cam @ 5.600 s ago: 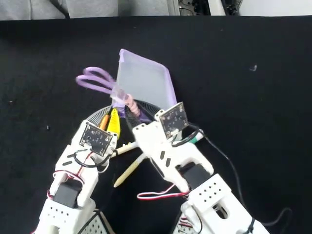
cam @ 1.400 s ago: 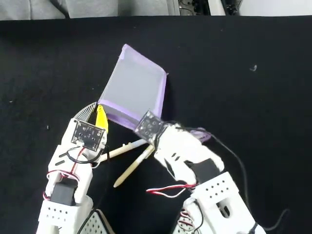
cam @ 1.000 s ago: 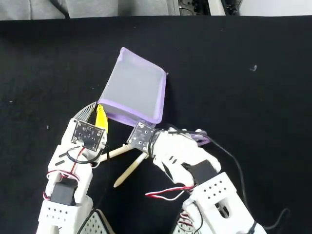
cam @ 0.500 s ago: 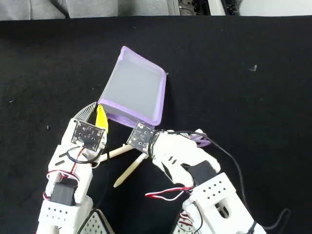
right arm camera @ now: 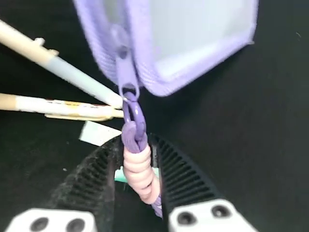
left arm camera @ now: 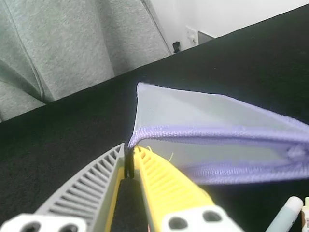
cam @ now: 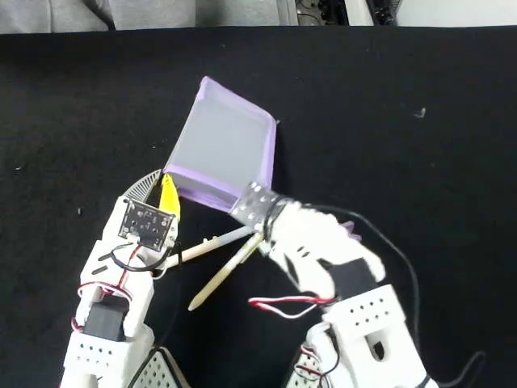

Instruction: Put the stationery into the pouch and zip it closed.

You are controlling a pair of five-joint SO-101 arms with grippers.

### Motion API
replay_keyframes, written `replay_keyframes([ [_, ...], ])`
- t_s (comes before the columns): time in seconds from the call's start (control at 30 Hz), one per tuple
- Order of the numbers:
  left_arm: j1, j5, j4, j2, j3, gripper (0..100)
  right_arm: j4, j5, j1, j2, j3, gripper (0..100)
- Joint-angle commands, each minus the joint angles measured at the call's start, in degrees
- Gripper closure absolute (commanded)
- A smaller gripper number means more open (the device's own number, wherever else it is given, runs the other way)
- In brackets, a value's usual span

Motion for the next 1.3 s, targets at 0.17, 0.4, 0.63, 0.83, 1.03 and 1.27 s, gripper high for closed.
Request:
replay_keyframes([
  [0.17, -0.66, -0.18, -1.05, -0.35, 1.27, 97, 4.04, 0.09, 9.32, -2.77, -7.08, 98.8],
  [0.4, -0.13, 0.00, -0.70, -0.35, 1.27, 97, 6.42, 0.00, 2.90, -14.20, -3.30, 98.8],
  [0.63, 0.04, 0.26, -0.62, -0.35, 1.27, 97, 10.73, 0.00, -0.53, -20.44, -2.86, 98.8],
  [0.83, 4.53, 1.05, 0.79, -0.26, 1.27, 79, 12.22, 0.00, -0.62, -22.02, -2.68, 98.8],
  [1.03, 6.11, 2.73, 1.49, -0.18, 1.27, 77, 12.40, 0.00, -0.53, -23.60, -2.59, 98.8],
  [1.27, 6.37, 2.73, 1.41, -0.09, 1.27, 77, 12.48, 0.00, -0.53, -25.19, -2.59, 98.8],
])
